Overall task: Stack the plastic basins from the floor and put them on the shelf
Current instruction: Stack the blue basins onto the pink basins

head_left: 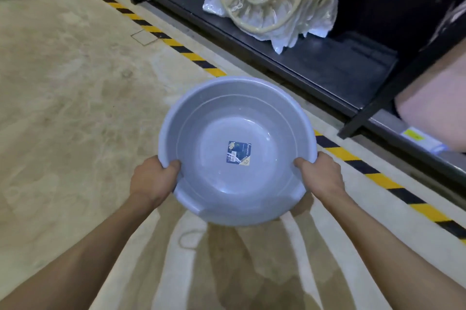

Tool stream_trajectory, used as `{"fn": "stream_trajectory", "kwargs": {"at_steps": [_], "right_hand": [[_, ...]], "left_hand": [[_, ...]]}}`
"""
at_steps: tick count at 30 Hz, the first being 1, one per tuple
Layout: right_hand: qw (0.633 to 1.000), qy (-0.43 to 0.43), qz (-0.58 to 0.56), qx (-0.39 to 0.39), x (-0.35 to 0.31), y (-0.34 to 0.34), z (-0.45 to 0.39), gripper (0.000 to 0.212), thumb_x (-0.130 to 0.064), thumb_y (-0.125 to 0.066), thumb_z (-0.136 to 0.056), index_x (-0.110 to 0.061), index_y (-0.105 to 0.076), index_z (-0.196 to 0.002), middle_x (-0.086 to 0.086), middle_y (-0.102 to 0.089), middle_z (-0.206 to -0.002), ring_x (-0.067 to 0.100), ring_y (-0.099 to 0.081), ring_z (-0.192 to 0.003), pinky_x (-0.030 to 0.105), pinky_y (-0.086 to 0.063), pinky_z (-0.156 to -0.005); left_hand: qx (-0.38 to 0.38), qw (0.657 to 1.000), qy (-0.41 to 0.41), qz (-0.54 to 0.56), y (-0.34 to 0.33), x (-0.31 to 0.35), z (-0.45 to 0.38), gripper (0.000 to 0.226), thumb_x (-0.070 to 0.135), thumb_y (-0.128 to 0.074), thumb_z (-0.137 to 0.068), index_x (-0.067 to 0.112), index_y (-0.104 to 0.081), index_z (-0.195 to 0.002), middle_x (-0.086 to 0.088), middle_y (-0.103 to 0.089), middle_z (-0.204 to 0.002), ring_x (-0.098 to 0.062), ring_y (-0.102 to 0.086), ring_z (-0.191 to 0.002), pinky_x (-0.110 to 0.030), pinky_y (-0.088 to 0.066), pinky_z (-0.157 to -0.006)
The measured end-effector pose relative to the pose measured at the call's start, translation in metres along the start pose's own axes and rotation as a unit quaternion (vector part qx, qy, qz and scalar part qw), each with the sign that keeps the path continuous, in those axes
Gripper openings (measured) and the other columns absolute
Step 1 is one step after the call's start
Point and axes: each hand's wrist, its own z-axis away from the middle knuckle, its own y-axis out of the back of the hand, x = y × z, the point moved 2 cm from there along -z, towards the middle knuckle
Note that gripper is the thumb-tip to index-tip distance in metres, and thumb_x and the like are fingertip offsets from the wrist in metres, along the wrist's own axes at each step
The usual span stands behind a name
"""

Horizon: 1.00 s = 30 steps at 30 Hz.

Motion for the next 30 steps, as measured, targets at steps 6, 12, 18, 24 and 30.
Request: {"fn": "stream_trajectory", "kwargs": {"at_steps": [6,12,18,24,30], "right_hand": [[0.992,-0.092,-0.058,0.07,0.099,0.081,0.01,0.036,-0.037,-0.062,-0.076,-0.009,-0.069,-0.097,0.015,-0.071,-0.098,0.039,-0.065,-0.092,0.047,-0.056,-0.082],[0.965,-0.18,-0.111,0.155,0.212,0.14,0.041,0.028,-0.036,-0.066,-0.076,-0.011,-0.068,-0.089,0.012,-0.071,-0.091,0.036,-0.067,-0.084,0.043,-0.056,-0.072],[0.938,-0.239,-0.153,0.202,0.296,0.169,0.083,0.024,-0.031,-0.068,-0.076,-0.008,-0.063,-0.073,0.012,-0.068,-0.074,0.031,-0.064,-0.066,0.033,-0.045,-0.055],[0.926,-0.268,-0.17,0.207,0.327,0.169,0.093,0.024,-0.03,-0.066,-0.078,-0.007,-0.06,-0.073,0.009,-0.064,-0.073,0.029,-0.06,-0.065,0.034,-0.045,-0.059],[0.924,-0.27,-0.182,0.198,0.325,0.155,0.087,0.025,-0.031,-0.066,-0.078,-0.007,-0.061,-0.078,0.01,-0.066,-0.077,0.029,-0.061,-0.066,0.035,-0.047,-0.061]], "left_hand": [[-0.087,0.991,-0.096,-0.044,-0.085,0.085,0.02,0.044,0.05,-0.043,-0.071,0.013,-0.066,-0.066,-0.005,-0.065,-0.065,-0.018,-0.057,-0.06,-0.029,-0.036,-0.052],[-0.166,0.964,-0.196,-0.071,-0.174,0.159,0.066,0.045,0.052,-0.045,-0.07,0.013,-0.068,-0.066,-0.005,-0.065,-0.065,-0.019,-0.057,-0.059,-0.028,-0.036,-0.05],[-0.24,0.937,-0.236,-0.097,-0.237,0.195,0.119,0.049,0.053,-0.046,-0.068,0.01,-0.069,-0.072,-0.011,-0.07,-0.074,-0.024,-0.061,-0.067,-0.035,-0.043,-0.06],[-0.263,0.93,-0.228,-0.115,-0.263,0.201,0.135,0.049,0.052,-0.048,-0.068,0.008,-0.069,-0.075,-0.011,-0.07,-0.076,-0.03,-0.065,-0.07,-0.034,-0.048,-0.06],[-0.244,0.929,-0.24,-0.143,-0.264,0.194,0.126,0.049,0.053,-0.046,-0.071,0.01,-0.068,-0.075,-0.01,-0.069,-0.075,-0.028,-0.063,-0.068,-0.034,-0.046,-0.059]]}}
